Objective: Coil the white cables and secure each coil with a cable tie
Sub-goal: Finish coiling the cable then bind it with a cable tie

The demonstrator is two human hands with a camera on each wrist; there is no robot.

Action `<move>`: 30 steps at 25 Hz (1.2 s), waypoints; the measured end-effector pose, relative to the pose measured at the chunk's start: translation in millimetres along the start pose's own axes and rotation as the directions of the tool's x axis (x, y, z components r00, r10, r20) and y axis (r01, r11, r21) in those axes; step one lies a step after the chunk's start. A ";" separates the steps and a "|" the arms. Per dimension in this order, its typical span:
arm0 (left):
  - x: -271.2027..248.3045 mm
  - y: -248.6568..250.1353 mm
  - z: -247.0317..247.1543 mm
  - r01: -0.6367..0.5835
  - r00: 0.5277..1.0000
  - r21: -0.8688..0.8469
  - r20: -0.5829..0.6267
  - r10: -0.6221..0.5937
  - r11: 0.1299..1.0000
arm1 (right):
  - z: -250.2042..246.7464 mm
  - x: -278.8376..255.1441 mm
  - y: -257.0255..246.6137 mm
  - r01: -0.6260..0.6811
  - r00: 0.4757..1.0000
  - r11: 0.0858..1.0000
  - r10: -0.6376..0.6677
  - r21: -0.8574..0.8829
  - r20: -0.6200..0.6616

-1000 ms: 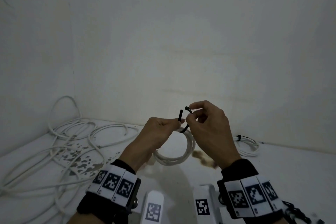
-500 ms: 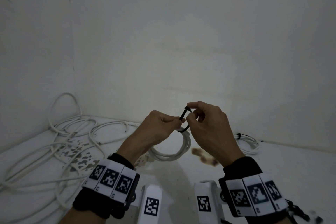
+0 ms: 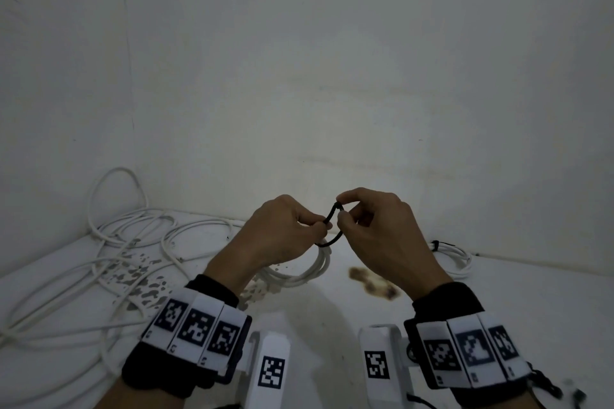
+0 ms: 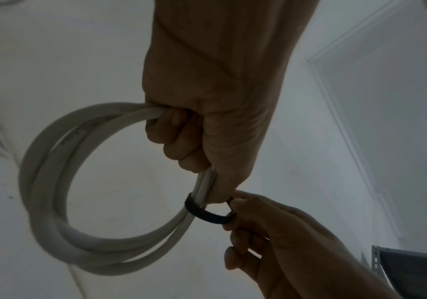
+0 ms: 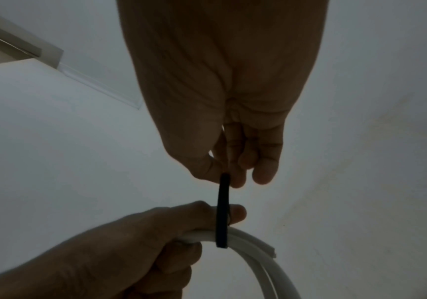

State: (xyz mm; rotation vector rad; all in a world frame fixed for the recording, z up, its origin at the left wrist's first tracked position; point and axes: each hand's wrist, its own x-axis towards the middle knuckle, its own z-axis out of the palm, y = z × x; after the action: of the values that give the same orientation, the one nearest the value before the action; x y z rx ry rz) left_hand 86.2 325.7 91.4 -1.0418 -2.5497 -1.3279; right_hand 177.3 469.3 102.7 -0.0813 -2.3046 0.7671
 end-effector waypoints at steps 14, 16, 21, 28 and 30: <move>-4.8 1.9 -1.4 -0.117 0.989 -0.058 0.080 0.121 0.991 | -10.5 -4.5 9.1 -0.262 0.940 0.834 0.106 0.486 0.324; -4.9 4.6 -0.1 -0.148 0.986 -0.103 0.067 0.156 0.984 | -10.7 -5.7 9.3 -0.246 0.958 0.795 0.114 0.554 0.262; -0.5 6.3 12.2 -0.073 0.996 -0.258 -0.065 0.058 0.963 | -10.7 0.1 -7.3 -0.076 0.977 0.949 0.132 0.306 -0.167; 4.9 -7.3 22.6 -0.027 0.957 -0.165 -0.288 -0.022 0.986 | -15.5 -13.3 -43.1 0.105 0.992 0.993 -0.109 -0.062 -0.067; 4.7 -14.0 20.4 -0.054 0.951 -0.189 -0.308 -0.007 0.980 | -10.7 -22.1 -55.7 0.204 0.971 0.975 -0.190 -0.088 0.146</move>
State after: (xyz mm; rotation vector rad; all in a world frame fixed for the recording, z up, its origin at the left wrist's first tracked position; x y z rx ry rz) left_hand 78.8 338.0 70.8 -0.8113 -2.2084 -1.6174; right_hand 209.2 423.1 126.1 0.1571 -2.4365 0.5683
